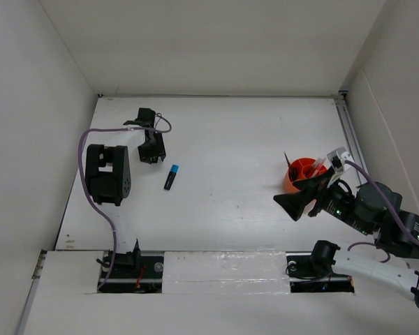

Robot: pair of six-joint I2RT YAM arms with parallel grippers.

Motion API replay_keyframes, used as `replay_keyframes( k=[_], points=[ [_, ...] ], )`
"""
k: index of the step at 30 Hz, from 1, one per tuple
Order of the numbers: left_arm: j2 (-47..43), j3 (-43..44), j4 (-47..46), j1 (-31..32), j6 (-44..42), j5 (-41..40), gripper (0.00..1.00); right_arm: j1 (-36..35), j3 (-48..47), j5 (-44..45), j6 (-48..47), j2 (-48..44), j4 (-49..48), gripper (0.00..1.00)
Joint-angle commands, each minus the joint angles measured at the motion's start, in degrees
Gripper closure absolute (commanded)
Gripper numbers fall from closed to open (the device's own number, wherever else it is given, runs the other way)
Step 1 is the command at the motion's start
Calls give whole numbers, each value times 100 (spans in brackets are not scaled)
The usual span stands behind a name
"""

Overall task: Sort the stationery into containers
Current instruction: Grab a piece of stationery with the left arm

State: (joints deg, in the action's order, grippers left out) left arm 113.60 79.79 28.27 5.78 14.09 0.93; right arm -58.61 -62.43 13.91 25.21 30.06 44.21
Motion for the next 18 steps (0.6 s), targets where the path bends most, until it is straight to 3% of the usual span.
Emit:
replay_keyframes(
  k=[1, 6, 8, 11, 14, 18],
  points=[
    [540, -140, 275, -24, 103, -136, 54, -45, -164, 59, -104, -114, -175, 0],
    [602, -25, 328, -24, 103, -320, 55, -45, -164, 59, -104, -115, -175, 0],
    [724, 28, 389, -24, 103, -408, 60, -45, -164, 59, -104, -167, -175, 0],
    [856, 28, 442, -24, 103, -471, 77, -45, -164, 59, -104, -168, -123, 0],
    [909, 89, 442, 28, 103, -524, 82, -45, -164, 59, -104, -229, -123, 0],
    [909, 89, 442, 28, 103, -576, 100, -45, -164, 59, -104, -282, -123, 0]
  ],
)
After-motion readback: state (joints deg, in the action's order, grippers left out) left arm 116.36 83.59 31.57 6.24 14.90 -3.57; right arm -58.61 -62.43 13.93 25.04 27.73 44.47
